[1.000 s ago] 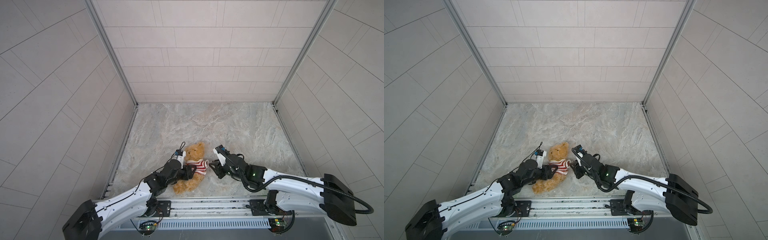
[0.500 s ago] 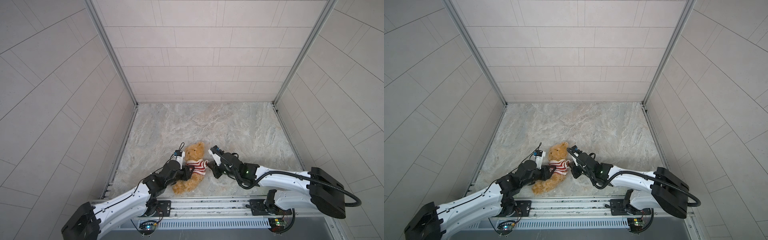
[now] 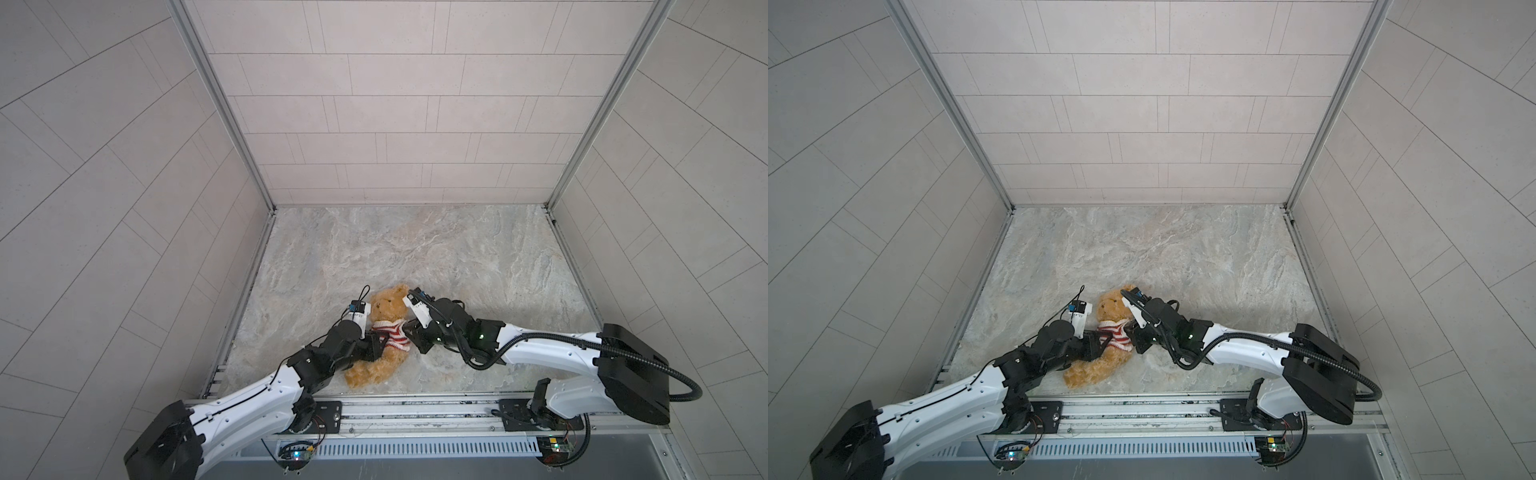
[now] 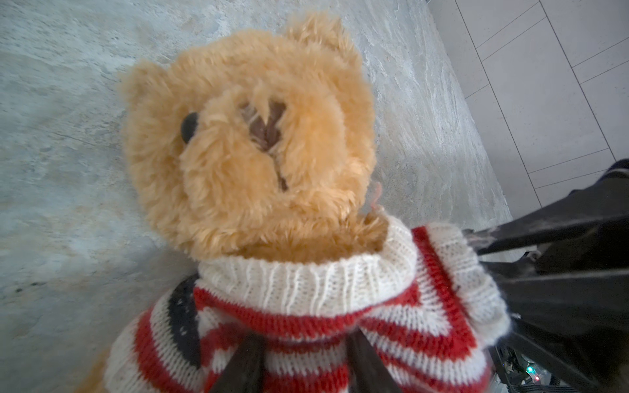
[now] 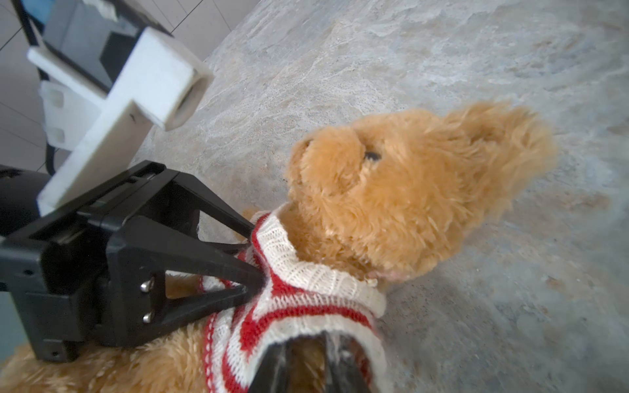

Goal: Dress the teddy bear

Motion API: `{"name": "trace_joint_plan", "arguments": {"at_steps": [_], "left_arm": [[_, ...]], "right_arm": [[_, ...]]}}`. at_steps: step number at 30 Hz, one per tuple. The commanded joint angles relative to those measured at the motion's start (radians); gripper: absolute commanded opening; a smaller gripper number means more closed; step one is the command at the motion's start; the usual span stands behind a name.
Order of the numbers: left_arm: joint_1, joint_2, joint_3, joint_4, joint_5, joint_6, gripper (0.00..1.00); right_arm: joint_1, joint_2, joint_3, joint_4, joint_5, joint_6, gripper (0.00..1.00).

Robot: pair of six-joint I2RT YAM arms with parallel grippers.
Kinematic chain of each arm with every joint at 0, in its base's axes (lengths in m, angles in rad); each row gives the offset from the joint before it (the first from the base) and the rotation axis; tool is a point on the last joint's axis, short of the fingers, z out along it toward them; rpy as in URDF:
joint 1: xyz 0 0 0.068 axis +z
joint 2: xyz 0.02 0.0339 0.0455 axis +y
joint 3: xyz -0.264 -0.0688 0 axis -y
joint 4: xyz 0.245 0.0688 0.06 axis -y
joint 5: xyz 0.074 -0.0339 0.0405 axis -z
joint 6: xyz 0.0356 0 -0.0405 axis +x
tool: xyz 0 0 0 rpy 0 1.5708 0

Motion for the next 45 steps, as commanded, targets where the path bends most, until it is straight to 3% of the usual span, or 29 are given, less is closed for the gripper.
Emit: {"name": "trace_joint_plan", "arguments": {"at_steps": [1,16,38,45], "left_arm": [[-0.006,0.014,-0.031,-0.057,-0.003,0.019,0.43],[-0.006,0.041,-0.048,-0.027,-0.024,0.024,0.43],[-0.006,0.009,-0.022,-0.047,-0.012,0.04,0.43],[-0.006,-0.022,0.014,-0.083,0.005,0.058,0.44]], "right_arm": [[0.007,0.013,0.016,0.004,-0.049,0.012,0.26],[0.055,-0.006,-0.024,-0.052,-0.066,0.048,0.33],[0.093,-0.04,-0.049,-0.11,-0.049,0.053,0.34],[0.096,-0.028,-0.049,-0.11,-0.039,0.053,0.2]]}}
